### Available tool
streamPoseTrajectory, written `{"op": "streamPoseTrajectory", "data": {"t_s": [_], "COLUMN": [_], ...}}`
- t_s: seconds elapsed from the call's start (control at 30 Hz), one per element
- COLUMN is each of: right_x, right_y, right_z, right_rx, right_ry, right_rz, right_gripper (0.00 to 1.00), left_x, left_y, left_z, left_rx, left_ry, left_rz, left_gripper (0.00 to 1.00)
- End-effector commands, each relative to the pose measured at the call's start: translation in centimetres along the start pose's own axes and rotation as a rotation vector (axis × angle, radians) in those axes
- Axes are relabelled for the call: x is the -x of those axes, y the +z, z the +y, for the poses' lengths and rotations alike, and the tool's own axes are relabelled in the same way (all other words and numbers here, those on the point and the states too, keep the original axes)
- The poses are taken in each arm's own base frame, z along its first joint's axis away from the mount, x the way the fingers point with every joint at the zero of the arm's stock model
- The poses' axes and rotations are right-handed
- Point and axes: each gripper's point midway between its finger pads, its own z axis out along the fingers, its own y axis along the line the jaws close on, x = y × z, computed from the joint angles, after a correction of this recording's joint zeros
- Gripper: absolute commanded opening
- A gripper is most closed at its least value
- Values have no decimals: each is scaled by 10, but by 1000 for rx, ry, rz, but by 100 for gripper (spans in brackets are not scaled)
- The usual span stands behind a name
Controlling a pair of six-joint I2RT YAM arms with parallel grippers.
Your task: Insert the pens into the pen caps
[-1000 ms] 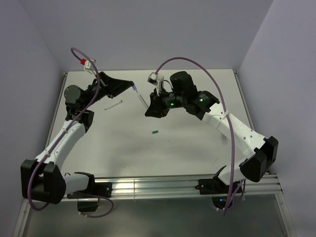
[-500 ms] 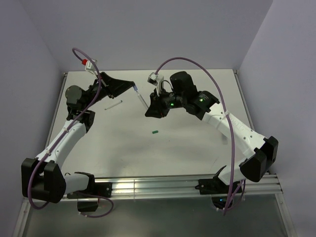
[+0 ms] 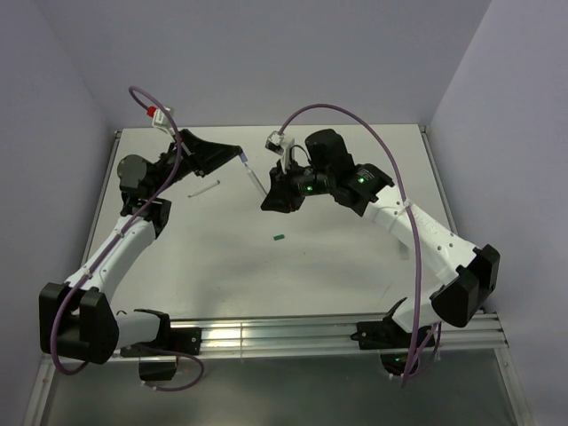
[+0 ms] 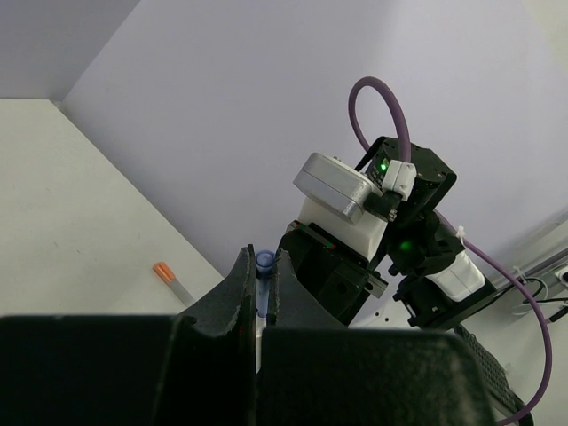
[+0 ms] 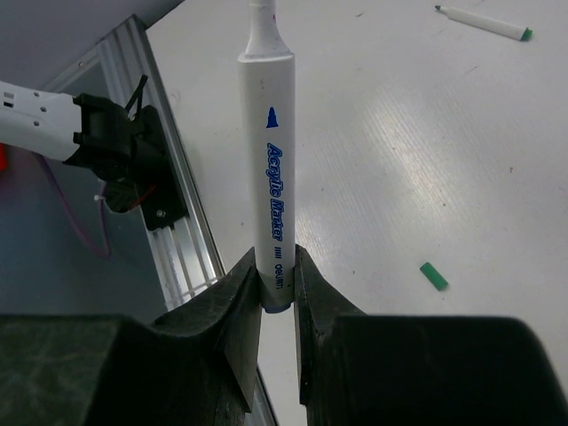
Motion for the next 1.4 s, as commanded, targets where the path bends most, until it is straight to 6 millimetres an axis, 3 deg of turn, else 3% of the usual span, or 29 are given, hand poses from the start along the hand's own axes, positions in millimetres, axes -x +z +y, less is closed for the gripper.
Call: {"op": "streamPoseTrajectory", "data": {"t_s": [0.0,0.53,1.07,1.37], "right_x": [8,12,29,54], "right_y": [-5,-12,-15,-30], "right_z": [4,-6,4,36], "right_rx": [0,-5,34,177], "right_ry": [-30,7,-17,-99], "right_rz": [-36,-51,-81,-165], "right_gripper": [0,0,0,0], "left_x": [5,-3,-33,-53], "left_y": [2,0,7,-1], "left_z": [-12,-10,2,-24], "left_rx": [-46,-43,-8,-169], "left_ry": [32,23,15,32], "left_rz": [-9,9,74,113], "left_gripper": [0,0,0,0]}}
